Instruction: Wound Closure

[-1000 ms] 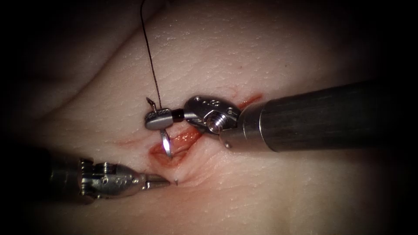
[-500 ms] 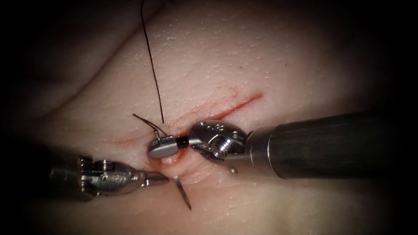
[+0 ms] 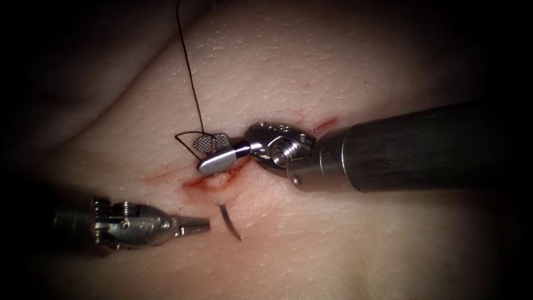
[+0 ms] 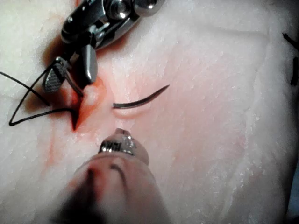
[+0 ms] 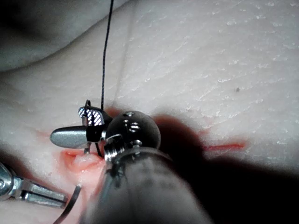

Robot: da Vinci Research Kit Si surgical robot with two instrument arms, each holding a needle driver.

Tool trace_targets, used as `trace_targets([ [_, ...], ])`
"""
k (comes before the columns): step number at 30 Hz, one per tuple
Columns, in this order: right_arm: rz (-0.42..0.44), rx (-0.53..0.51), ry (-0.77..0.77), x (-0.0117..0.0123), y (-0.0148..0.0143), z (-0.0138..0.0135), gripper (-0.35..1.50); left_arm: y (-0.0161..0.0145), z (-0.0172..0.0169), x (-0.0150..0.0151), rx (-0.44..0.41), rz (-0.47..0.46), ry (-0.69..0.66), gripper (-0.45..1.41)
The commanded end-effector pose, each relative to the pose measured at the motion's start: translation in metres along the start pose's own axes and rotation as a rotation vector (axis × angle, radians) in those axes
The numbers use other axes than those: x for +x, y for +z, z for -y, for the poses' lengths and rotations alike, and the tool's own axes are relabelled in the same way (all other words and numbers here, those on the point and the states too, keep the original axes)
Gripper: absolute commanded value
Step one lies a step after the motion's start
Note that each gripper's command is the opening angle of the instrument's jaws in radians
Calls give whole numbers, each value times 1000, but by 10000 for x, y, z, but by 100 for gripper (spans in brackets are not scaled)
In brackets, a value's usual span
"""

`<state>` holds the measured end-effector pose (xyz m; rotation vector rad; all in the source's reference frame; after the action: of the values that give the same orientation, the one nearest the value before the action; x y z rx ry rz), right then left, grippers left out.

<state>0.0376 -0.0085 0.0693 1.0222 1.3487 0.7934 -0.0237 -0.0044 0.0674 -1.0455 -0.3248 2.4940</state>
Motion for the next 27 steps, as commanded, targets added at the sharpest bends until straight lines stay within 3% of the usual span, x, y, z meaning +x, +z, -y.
trace_targets([
  [1,-6,-2,0,0,2,-11,110,5,-6,-1,2,-15,17,-6],
  [8,-13,-13,2,8,-15,-25,120,-8,-4,13,68,-114,137,19],
  [16,-22,-16,3,7,-29,-24,113,3,-10,33,103,-155,233,76],
  [23,-34,-13,3,5,-36,-21,111,21,-20,35,69,-126,273,81],
  [27,-40,-14,3,5,-37,-21,108,24,-19,35,66,-125,274,66],
])
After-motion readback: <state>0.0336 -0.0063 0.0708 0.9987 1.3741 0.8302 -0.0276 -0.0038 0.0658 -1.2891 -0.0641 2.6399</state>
